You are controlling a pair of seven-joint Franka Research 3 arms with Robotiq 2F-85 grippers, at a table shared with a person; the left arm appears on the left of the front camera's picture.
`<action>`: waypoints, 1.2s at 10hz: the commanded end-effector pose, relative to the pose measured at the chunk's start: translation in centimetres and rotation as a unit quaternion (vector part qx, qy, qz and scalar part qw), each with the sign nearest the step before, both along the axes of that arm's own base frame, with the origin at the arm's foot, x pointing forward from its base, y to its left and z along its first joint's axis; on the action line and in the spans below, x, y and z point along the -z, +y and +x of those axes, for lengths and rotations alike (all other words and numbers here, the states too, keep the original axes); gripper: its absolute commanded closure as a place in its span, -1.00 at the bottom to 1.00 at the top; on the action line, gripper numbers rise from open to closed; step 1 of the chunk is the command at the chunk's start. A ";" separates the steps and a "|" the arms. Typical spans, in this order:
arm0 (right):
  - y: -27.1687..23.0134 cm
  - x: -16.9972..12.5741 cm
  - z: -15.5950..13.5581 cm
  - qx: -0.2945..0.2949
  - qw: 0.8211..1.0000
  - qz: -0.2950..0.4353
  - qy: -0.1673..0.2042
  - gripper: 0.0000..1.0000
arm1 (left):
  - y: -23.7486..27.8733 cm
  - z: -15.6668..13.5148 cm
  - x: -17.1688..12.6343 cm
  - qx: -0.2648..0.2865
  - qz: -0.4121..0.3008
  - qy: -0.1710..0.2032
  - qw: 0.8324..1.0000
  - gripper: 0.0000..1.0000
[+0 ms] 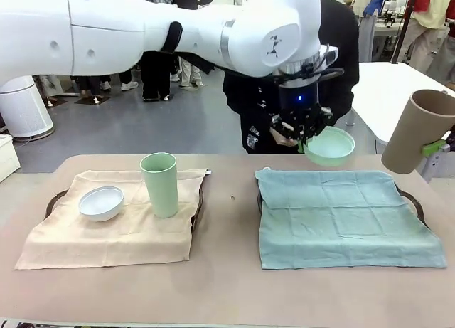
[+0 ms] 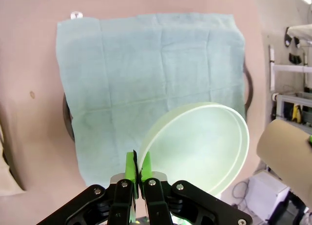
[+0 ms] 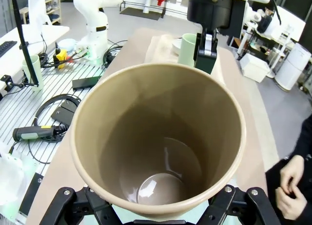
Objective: Set up a tray with a mat and arrange the tableware.
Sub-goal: Place the Picnic Bowl and Reusable plastic cup back onto the Handle tray in front of the human's position.
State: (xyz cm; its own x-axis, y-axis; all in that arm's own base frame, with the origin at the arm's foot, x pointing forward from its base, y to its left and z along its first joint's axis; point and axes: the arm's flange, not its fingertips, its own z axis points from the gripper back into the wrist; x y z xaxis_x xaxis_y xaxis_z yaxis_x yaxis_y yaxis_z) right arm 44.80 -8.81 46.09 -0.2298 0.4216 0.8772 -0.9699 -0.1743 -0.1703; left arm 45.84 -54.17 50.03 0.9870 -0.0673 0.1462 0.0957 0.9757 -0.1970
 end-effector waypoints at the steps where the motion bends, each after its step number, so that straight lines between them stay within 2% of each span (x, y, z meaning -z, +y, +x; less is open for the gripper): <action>1: 0.1 4.6 2.5 -0.052 0.998 0.017 0.023 -0.70 | 0.0 1.3 4.1 0.013 0.003 0.049 0.999 0.91; 3: 1.6 8.5 3.3 -0.074 0.996 0.002 0.044 -0.70 | 0.1 2.0 7.1 0.005 -0.007 0.072 0.997 0.91; 4: 1.9 9.4 3.6 -0.067 0.997 -0.018 0.045 -0.70 | 0.2 2.5 7.3 -0.016 -0.012 0.070 0.997 0.91; 5: 1.6 8.3 2.2 -0.050 0.998 0.015 0.043 -0.70 | -0.1 1.7 7.6 0.001 0.011 0.063 0.998 0.91; 7: 1.6 8.3 2.2 -0.050 0.998 0.015 0.043 -0.70 | -0.1 1.7 7.6 0.001 0.011 0.063 0.998 0.91; 9: 2.1 11.1 3.7 -0.068 0.996 0.000 0.060 -0.70 | 0.0 2.7 9.6 -0.011 0.009 0.073 0.997 0.91; 12: 3.1 12.8 5.3 -0.087 0.995 -0.003 0.047 -0.70 | -0.4 3.1 12.0 -0.029 0.045 0.046 0.998 0.91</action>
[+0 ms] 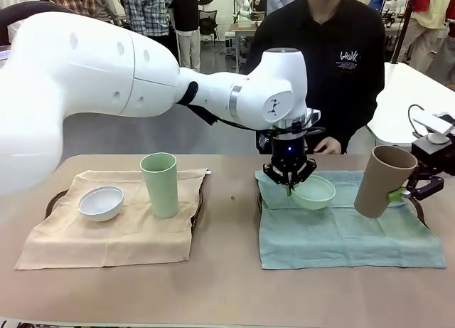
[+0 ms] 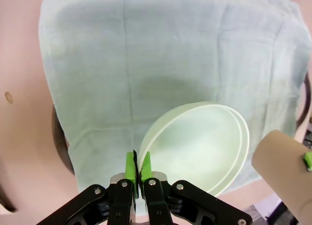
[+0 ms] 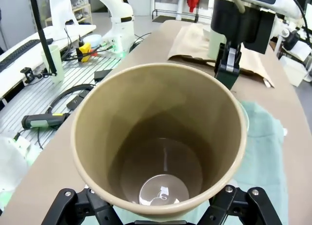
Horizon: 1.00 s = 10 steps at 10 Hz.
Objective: Set up a tray with a mat and arrange the tableware.
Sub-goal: Place the Picnic Bowl and Reusable plastic cup back onto the Handle tray in front of the human's position.
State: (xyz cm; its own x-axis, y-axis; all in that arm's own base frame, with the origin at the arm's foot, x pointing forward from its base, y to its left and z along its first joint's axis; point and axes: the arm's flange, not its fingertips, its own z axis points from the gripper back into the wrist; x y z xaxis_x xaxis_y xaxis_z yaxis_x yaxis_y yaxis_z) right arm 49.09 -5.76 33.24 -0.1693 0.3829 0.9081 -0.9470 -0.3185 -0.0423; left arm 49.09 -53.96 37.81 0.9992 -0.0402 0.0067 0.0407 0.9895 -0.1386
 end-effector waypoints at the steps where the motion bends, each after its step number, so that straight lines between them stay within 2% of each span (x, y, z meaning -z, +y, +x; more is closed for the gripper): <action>1: 0.2 0.4 1.7 -0.013 0.999 -0.015 -0.031 -0.70 | -0.6 0.0 0.1 -0.006 0.011 -0.028 1.000 0.91; 7: 0.0 3.3 3.7 -0.005 0.999 -0.033 -0.012 -0.70 | -0.4 0.9 2.2 0.001 0.015 -0.025 1.000 0.91; 8: -0.1 3.3 3.7 -0.003 0.999 -0.032 -0.009 -1.00 | -0.4 0.9 2.4 0.004 0.015 -0.022 1.000 0.03; 9: 0.0 3.1 3.6 -0.003 0.999 -0.033 -0.008 -1.00 | -0.4 0.9 2.3 0.005 0.016 -0.021 1.000 -0.25; 10: -0.1 2.6 3.4 0.005 0.999 -0.044 -0.007 -1.00 | -0.1 0.9 2.1 0.004 0.017 -0.018 1.000 -1.00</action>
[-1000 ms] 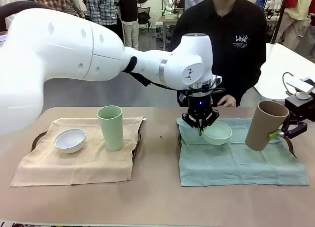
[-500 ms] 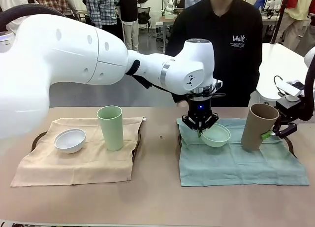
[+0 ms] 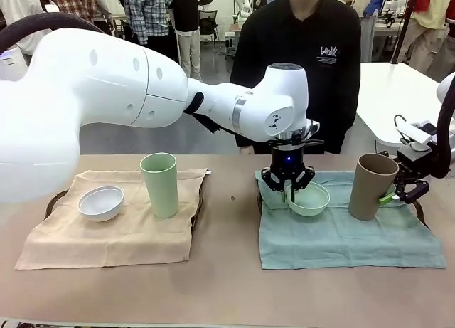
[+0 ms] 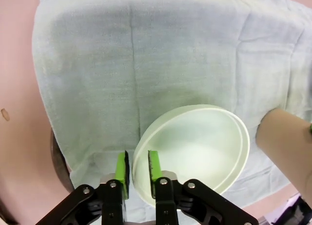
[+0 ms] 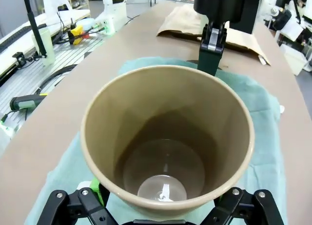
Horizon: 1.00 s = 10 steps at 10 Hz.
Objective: Set up a tray with a mat and arrange the tableware.
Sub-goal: Place the Picnic Bowl and Reusable plastic cup back onto the Handle tray in front of the human's position.
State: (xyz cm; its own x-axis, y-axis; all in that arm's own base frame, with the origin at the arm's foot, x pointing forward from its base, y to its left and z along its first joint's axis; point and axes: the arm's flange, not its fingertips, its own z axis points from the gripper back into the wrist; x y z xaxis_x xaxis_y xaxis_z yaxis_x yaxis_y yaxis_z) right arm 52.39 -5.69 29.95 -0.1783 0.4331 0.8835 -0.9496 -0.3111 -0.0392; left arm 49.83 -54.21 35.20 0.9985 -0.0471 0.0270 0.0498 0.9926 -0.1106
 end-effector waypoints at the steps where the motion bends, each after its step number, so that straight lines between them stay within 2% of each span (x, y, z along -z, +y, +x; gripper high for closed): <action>1: -0.2 -1.3 -0.2 0.028 0.999 -0.033 0.016 -1.00 | 0.4 0.1 -0.7 -0.001 0.003 -0.002 1.000 -1.00; 2: -0.3 -1.7 -0.7 0.053 0.996 -0.056 0.036 -1.00 | 0.8 0.0 -0.8 -0.003 0.001 0.004 1.000 -1.00; 3: -0.7 -2.1 -1.3 0.075 0.993 -0.079 0.048 -1.00 | 1.2 -0.1 -1.0 -0.009 -0.005 0.009 1.000 0.10; 7: -4.0 -4.2 -3.4 0.129 0.984 -0.087 0.085 -1.00 | 2.7 -0.8 -2.6 -0.011 -0.029 0.000 1.000 -0.67; 9: -3.9 -8.4 -5.6 0.209 0.963 -0.118 0.120 -1.00 | 4.3 -2.2 -4.7 -0.008 -0.039 -0.016 0.999 -1.00; 10: -3.0 -11.7 -6.7 0.274 0.936 -0.150 0.162 -1.00 | 5.4 -2.7 -6.4 0.011 -0.036 -0.017 0.999 -1.00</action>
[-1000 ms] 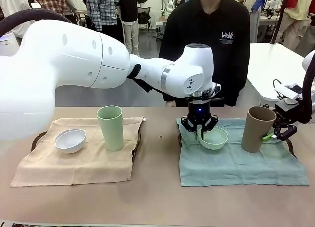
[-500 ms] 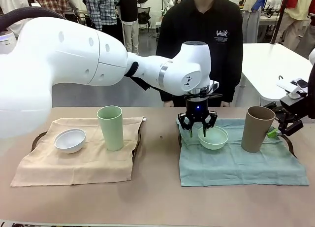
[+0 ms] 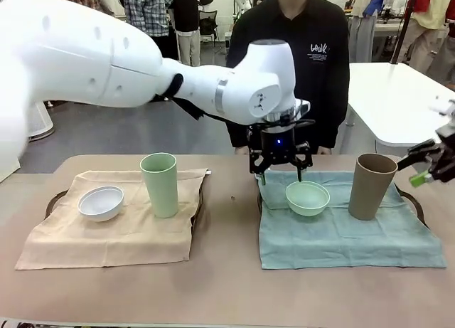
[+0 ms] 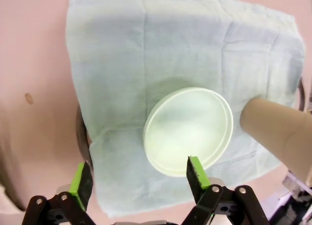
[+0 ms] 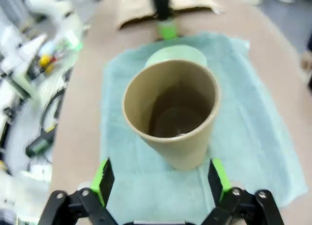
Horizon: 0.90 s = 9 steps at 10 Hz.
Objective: Set up a tray with a mat and arrange the tableware.
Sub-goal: Place the Picnic Bowl and Reusable plastic cup back onto the Handle tray in front of the human's position.
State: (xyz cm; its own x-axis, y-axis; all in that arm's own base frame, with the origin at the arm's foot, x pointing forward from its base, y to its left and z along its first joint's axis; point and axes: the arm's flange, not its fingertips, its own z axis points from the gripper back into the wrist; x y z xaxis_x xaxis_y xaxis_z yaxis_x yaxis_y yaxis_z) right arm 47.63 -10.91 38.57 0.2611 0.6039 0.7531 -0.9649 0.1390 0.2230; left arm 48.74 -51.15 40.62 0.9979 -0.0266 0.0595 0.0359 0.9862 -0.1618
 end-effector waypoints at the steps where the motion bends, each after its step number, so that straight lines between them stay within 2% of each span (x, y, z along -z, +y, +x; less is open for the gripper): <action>1: 2.7 -6.1 -2.3 0.103 0.990 -0.073 0.070 -1.00 | 3.8 -2.6 -3.1 0.047 0.006 -0.010 0.999 -1.00; 3: 4.2 -11.9 -3.7 0.141 0.967 -0.165 0.132 -1.00 | 7.5 -4.7 -7.0 0.074 0.005 -0.026 0.997 -1.00; 5: 6.9 -18.0 -6.5 0.182 0.928 -0.270 0.180 -1.00 | 12.1 -7.1 -11.7 0.103 -0.003 -0.031 0.994 -1.00; 6: 8.0 -20.4 -7.7 0.199 0.912 -0.304 0.188 -1.00 | 14.1 -8.8 -14.5 0.115 -0.009 -0.032 0.993 -1.00; 8: 9.7 -22.1 -7.9 0.207 0.902 -0.319 0.206 -1.00 | 17.0 -12.5 -20.7 0.126 -0.014 -0.041 0.991 -1.00; 9: 8.1 -20.9 -8.7 0.225 0.910 -0.306 0.168 -1.00 | 17.3 -13.7 -22.3 0.112 -0.016 -0.045 0.993 -1.00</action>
State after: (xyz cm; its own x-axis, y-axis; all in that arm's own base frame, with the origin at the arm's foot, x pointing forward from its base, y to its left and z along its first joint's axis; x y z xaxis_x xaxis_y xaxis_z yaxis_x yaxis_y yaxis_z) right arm 38.38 -1.25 61.03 0.7409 0.6634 0.1047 -0.6637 0.6996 0.2647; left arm 35.82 -34.68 62.74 0.9557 -0.2500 0.1556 0.2749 0.9467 -0.1677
